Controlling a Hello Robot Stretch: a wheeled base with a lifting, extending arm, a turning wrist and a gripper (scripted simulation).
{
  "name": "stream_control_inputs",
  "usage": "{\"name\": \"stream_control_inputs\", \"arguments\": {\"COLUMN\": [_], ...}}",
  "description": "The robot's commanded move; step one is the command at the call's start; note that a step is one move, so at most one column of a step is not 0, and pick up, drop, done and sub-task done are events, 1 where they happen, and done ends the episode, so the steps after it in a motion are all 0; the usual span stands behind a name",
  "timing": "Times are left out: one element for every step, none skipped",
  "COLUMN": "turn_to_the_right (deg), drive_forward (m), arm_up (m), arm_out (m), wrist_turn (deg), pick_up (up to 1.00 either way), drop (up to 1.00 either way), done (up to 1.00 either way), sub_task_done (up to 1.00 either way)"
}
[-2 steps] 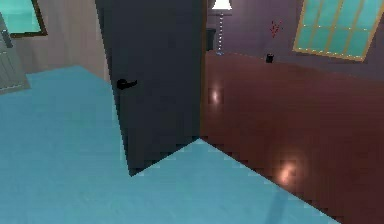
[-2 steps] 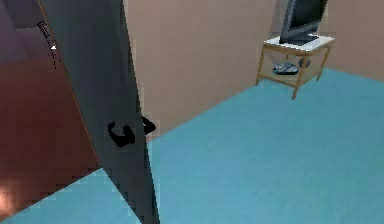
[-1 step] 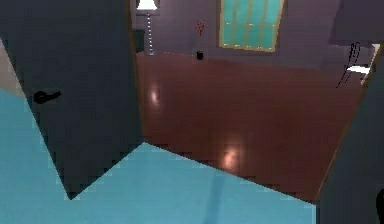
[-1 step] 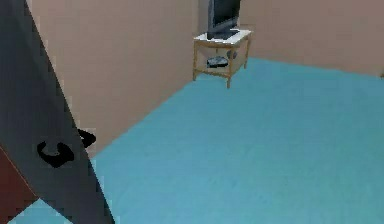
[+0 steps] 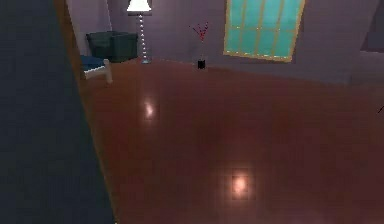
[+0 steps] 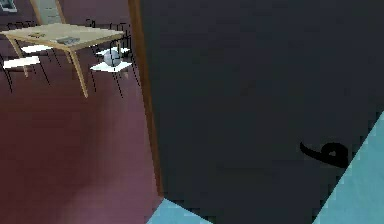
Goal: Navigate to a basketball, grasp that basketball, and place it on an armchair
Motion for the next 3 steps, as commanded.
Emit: {"name": "stream_control_inputs", "arguments": {"turn_to_the_right": [15.0, 0.0, 39.0], "drive_forward": [0.00, 0.10, 0.00], "arm_up": [0.00, 0.00, 0.00], "arm_out": [0.00, 0.00, 0.00], "wrist_turn": [0.0, 0.0, 0.0], "pick_up": [0.00, 0.00, 0.00], "drop": [0.00, 0.00, 0.00], "done": [0.00, 0.00, 0.00], "sub_task_done": [0.00, 0.00, 0.00]}}
